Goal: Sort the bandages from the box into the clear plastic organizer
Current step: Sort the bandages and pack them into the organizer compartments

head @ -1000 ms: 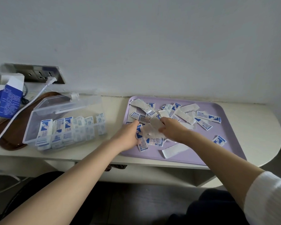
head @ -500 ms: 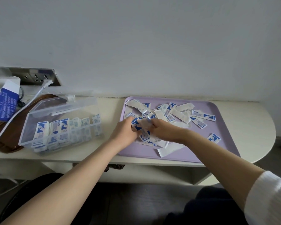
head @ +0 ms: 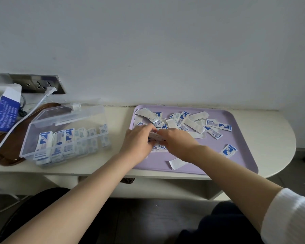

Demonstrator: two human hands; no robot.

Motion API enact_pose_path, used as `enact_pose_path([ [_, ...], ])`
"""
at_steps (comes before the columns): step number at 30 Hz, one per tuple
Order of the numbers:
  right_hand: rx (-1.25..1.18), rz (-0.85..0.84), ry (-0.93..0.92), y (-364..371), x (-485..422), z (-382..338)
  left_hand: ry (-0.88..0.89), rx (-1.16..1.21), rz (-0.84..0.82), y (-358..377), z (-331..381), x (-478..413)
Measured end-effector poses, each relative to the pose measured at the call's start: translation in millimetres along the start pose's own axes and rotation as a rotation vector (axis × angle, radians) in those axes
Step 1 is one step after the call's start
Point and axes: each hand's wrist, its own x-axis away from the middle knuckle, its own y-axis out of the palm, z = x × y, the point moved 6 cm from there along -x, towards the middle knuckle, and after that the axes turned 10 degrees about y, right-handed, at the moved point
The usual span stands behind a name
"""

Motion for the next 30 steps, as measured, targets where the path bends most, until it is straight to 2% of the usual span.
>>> enact_pose_path([
  [3,0.060,-0.009,-0.030,3.6,0.0,-1.1,0.042,-0.065,-0.067,10.5,4.5,3.2],
  [7,0.112,-0.114,-0.019,15.9,2.7,5.9,0.078,-0.169,-0.127,20.8,7.4,12.3],
  [10,0.121,-0.137,-0.001,19.1,4.6,10.6,0.093,-0.151,-0.147,24.7,8.6,17.7],
  [13,0.063,-0.133,0.033,17.8,3.1,14.4,0.076,-0.100,-0.146,23.2,9.5,17.8],
  [19,-0.177,-0.125,0.176,23.7,2.5,30.9,0.047,-0.145,-0.091,15.2,7.0,15.4],
  [24,-0.377,-0.092,0.207,27.8,9.4,23.0,0.047,-0.235,-0.200,21.6,6.0,19.6],
  [30,-0.327,0.013,0.238,25.2,7.4,23.4,0.016,-0.289,-0.197,17.7,1.9,19.4],
])
